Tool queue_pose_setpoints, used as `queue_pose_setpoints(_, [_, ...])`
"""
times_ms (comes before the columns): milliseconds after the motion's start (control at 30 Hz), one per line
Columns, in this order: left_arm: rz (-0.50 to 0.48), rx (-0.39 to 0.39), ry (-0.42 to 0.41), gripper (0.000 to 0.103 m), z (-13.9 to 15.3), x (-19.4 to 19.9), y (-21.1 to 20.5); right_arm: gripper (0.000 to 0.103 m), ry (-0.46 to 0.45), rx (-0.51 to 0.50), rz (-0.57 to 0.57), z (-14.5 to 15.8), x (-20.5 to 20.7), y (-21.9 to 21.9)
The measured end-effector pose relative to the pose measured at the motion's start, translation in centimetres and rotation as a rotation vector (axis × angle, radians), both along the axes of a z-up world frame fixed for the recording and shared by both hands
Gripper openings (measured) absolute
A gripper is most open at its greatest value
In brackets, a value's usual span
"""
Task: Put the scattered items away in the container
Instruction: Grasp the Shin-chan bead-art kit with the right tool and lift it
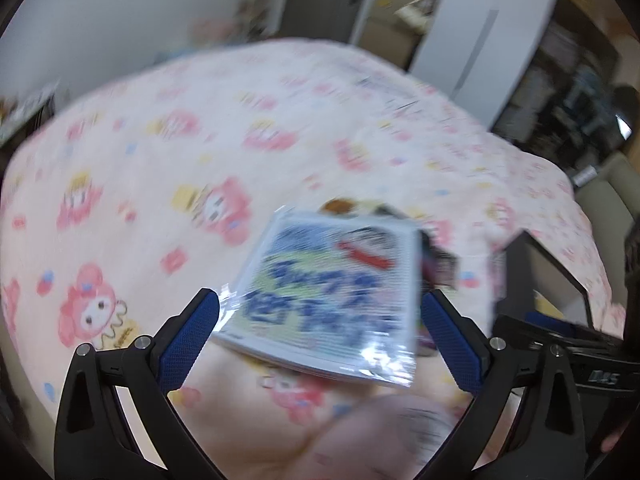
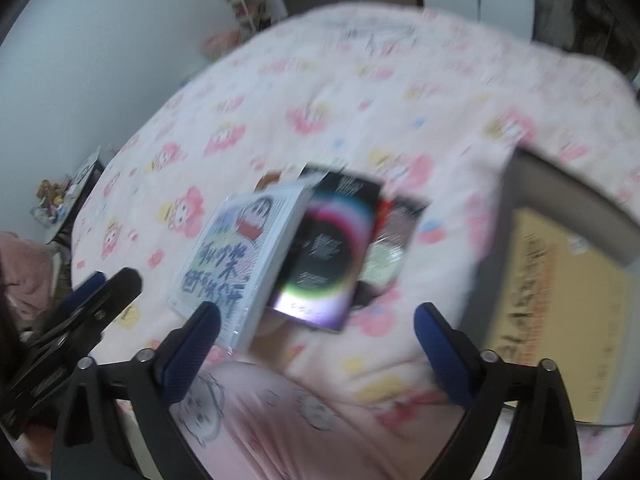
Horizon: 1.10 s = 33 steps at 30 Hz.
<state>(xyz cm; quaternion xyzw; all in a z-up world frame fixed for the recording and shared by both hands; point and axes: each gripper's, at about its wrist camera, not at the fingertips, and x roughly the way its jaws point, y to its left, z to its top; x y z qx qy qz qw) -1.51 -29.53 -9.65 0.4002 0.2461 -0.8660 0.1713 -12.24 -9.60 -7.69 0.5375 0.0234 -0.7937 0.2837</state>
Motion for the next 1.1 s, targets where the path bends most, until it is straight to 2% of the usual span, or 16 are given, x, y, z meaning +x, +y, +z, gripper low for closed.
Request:
queue_pose_setpoints(67, [0.021, 0.047, -0.034, 0.092, -2.4, -0.5, -2.1, 0.092, -0.044, -0.015, 0.024, -1.4, -0.6, -1.1])
queue_pose_setpoints(133, [0.030, 0.111, -0.055, 0.078, -4.5, -1.2, -3.8, 0.087, -0.064, -0.011, 0.049, -2.3, -1.2, -2.1])
queue_pose_setpoints(167, [0.035, 0.146, -0.058, 0.073, -5.3, -1.4, -4.6, 0.081, -0.077, -0.012, 0.064, -2.5, -1.4, -2.6])
queue_pose_setpoints(200, [0.041, 0.169, -0.060, 0.071, -6.1, -1.6, -5.2, 0.077, -0.089, -0.016, 0.079, -2.8, -1.5, -3.1])
queue_pose_setpoints(333, [0.058, 0.175, -0.085, 0.069, -8.3, -2.7, -6.7, 0.062, -0.121, -0.003, 0.111, -4.2, -2.0, -4.9])
queue_pose_setpoints(400, [0.038, 0.251, -0.088, 0.069, -9.4, -3.3, -7.5, 0.049, -0.145, 0.001, 0.120, -5.0, -2.3, -5.3])
queue_pose_setpoints(467, [0.018, 0.299, -0.090, 0.068, -10.0, -3.5, -7.5, 0.043, -0.166, -0.003, 0.126, -5.6, -2.4, -5.4])
queue_pose_setpoints(533, [-0.022, 0.364, -0.079, 0.062, -10.0, -3.4, -7.2, 0.043, -0.175, -0.013, 0.125, -5.8, -2.6, -5.1])
queue_pose_setpoints(667, [-0.142, 0.448, -0.040, 0.060, -8.8, -2.6, -5.3, 0.042, -0.136, -0.001, 0.095, -5.1, -2.9, -4.4])
queue_pose_setpoints(733, [-0.140, 0.435, -0.022, 0.059, -8.3, -2.4, -5.0, 0.042, -0.107, 0.008, 0.079, -4.8, -3.4, -4.0])
queue_pose_setpoints(800, [-0.092, 0.408, -0.039, 0.059, -8.7, -2.6, -5.6, 0.042, -0.110, 0.009, 0.073, -5.1, -4.0, -3.8])
queue_pose_setpoints(867, [-0.063, 0.442, -0.054, 0.062, -9.9, -3.4, -6.2, 0.043, -0.147, 0.001, 0.071, -6.2, -4.6, -3.8])
queue_pose_setpoints(933, [-0.070, 0.498, -0.048, 0.062, -10.7, -4.0, -6.6, 0.043, -0.187, -0.010, 0.082, -7.5, -4.9, -4.2])
queue_pose_setpoints(967, [-0.076, 0.503, -0.050, 0.062, -10.7, -3.9, -6.6, 0.043, -0.201, -0.013, 0.094, -8.0, -4.8, -4.5])
queue_pose_setpoints(1033, [-0.098, 0.461, -0.047, 0.062, -9.6, -3.4, -6.0, 0.042, -0.226, -0.044, 0.134, -8.5, -4.2, -4.9])
queue_pose_setpoints(1100, [-0.110, 0.428, -0.047, 0.063, -8.4, -2.9, -5.3, 0.043, -0.192, -0.043, 0.147, -7.9, -3.4, -4.9])
